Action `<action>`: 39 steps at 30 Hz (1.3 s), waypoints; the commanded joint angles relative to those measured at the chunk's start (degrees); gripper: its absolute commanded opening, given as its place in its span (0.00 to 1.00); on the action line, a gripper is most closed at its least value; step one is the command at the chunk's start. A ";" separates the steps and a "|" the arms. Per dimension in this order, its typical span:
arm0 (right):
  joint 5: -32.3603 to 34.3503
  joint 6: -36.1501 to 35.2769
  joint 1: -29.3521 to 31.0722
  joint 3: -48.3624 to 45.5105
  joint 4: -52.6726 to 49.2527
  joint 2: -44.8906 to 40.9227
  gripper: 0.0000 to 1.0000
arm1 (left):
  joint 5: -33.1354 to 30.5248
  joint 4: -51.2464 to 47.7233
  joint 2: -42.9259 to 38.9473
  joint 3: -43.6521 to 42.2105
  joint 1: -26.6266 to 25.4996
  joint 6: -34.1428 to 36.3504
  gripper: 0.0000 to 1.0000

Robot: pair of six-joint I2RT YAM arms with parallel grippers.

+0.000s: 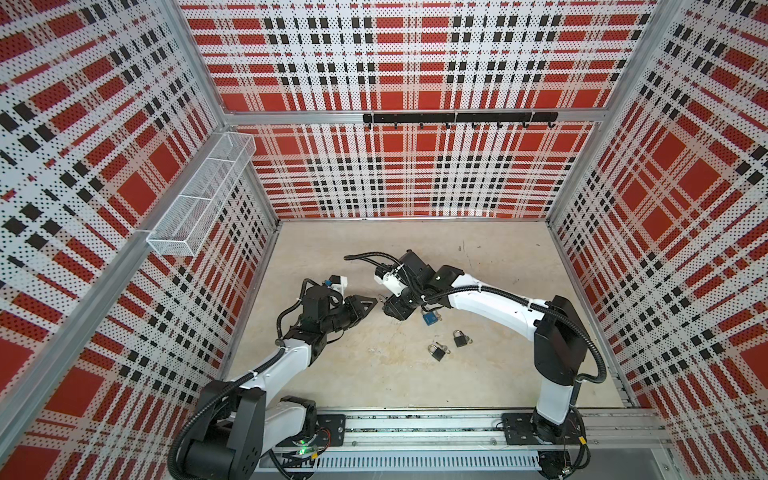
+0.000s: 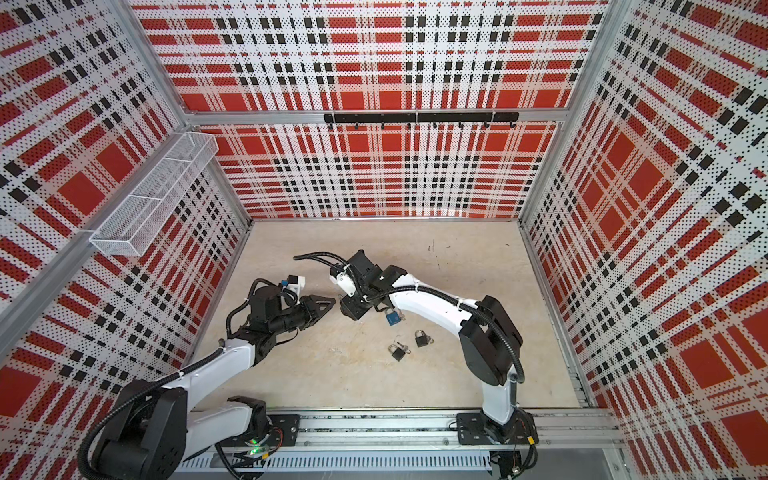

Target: Lock with the key

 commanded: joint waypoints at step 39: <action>-3.54 1.95 -0.04 2.65 3.66 -4.86 0.28 | -5.84 7.73 4.57 2.78 -4.96 -4.41 0.32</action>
